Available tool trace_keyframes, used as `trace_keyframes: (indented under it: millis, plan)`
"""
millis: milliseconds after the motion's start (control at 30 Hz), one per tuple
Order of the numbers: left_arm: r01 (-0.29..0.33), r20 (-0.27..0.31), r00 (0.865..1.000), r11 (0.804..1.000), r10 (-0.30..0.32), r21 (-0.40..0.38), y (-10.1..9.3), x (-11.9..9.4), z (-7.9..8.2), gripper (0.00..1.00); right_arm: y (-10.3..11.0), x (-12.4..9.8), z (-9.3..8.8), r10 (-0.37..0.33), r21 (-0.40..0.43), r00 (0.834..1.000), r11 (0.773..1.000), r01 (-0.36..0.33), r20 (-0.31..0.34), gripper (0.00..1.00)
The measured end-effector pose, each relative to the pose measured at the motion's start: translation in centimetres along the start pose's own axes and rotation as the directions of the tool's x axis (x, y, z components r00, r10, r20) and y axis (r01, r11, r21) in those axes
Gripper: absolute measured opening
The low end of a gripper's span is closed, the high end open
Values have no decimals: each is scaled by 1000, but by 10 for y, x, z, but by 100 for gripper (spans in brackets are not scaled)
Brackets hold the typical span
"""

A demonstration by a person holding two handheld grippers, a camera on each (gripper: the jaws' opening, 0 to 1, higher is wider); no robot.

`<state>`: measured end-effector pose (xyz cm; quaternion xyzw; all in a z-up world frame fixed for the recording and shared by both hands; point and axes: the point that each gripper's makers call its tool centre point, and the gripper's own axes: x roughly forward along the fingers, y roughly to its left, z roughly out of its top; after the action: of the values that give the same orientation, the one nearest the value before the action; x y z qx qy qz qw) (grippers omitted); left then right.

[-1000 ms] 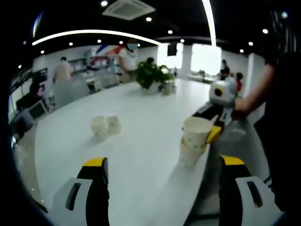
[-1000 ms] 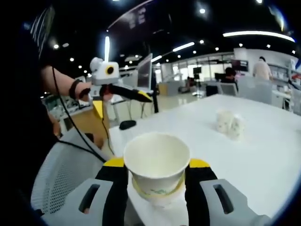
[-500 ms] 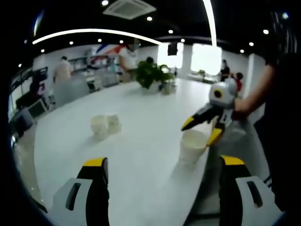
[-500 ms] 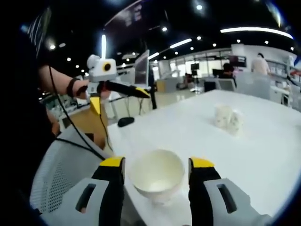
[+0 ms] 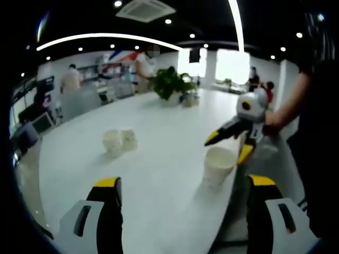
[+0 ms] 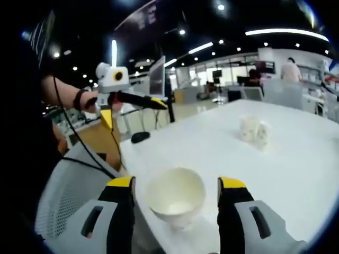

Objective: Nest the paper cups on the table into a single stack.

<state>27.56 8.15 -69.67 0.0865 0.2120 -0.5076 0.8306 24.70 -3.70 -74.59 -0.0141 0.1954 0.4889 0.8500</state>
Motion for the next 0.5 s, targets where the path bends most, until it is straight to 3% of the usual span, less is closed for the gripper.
trace_keyframes:
  millis: [267,500]
  plan:
    - [-6,9,1000,1000,6,-3,1,-1,1,97,-10,-11,9,-36,12,999,999,36,28,66]
    - [-4,9,1000,1000,4,-2,1,-1,1,97,-29,-27,28,-101,10,993,995,100,65,73]
